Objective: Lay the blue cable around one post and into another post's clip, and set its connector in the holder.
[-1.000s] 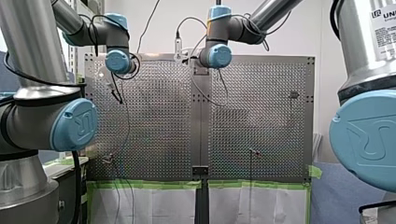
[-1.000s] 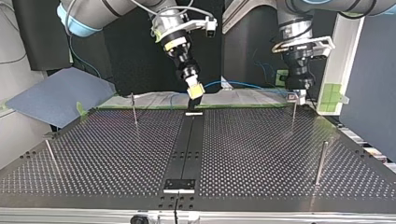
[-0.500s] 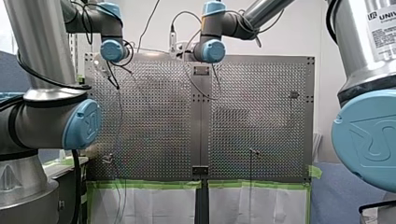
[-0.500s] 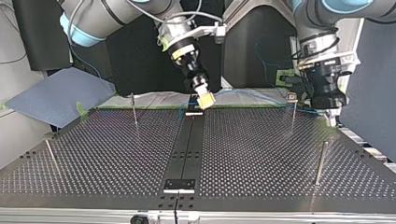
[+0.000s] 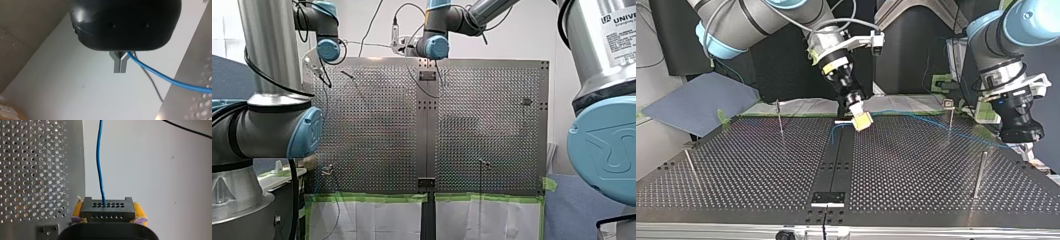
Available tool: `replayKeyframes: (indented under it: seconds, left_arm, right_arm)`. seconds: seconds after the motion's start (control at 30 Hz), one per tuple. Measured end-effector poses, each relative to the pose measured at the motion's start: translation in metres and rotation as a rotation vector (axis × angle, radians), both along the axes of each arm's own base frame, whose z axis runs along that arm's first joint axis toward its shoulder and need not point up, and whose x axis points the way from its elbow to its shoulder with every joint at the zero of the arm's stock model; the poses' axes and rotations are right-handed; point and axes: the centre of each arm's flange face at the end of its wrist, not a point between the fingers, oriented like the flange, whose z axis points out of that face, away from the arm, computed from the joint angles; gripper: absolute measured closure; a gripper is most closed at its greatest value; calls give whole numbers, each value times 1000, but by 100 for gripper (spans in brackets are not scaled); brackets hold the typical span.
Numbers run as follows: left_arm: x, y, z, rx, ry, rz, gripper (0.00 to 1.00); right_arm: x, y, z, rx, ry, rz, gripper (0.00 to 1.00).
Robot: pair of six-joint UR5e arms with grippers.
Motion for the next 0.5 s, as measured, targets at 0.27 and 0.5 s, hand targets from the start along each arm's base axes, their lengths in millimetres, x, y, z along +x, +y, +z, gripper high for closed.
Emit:
replayKeyframes:
  seconds: [0.27,0.5]
  left_arm:
    - [27,25,8,6,-6,42,100]
    - [38,30,32,23,-44,47,100]
  right_arm:
    - [18,-11,-7,8,11,12,100]
    - [31,-21,-9,11,12,17,100]
